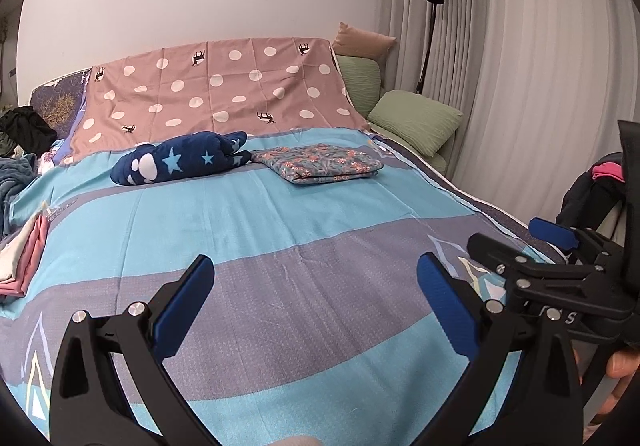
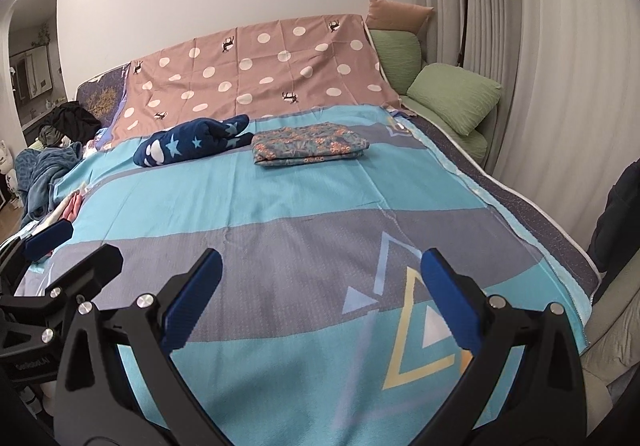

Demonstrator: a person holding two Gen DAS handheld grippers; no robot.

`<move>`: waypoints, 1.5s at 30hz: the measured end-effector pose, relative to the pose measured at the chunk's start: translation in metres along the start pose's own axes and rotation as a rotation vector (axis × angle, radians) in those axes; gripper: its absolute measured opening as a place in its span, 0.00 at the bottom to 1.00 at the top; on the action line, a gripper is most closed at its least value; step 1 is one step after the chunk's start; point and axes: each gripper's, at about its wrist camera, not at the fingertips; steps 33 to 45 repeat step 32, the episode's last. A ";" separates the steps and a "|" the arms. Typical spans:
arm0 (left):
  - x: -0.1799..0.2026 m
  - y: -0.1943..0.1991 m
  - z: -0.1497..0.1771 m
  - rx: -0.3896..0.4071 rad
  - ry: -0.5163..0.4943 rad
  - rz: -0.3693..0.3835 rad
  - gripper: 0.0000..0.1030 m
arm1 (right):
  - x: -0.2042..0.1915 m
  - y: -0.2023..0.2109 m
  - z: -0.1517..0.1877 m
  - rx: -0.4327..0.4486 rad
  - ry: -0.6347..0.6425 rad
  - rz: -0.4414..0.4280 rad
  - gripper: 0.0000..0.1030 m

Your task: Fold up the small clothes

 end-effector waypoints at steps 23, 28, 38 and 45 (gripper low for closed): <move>-0.005 0.001 0.005 -0.008 0.018 -0.033 0.99 | -0.007 -0.008 0.002 -0.009 0.023 0.015 0.98; -0.006 0.000 0.006 -0.013 0.020 -0.037 0.99 | -0.009 -0.008 0.003 -0.013 0.025 0.011 0.98; -0.007 -0.001 0.007 -0.017 0.023 -0.039 0.99 | -0.009 -0.009 0.004 -0.013 0.024 0.012 0.98; -0.007 -0.001 0.007 -0.017 0.023 -0.039 0.99 | -0.009 -0.009 0.004 -0.013 0.024 0.012 0.98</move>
Point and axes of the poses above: each gripper's, at about its wrist camera, not at the fingertips, and y roughly against the way its jaws point, x to its right, z to its underside, and after that the axes turned 1 degree about x, right-handed
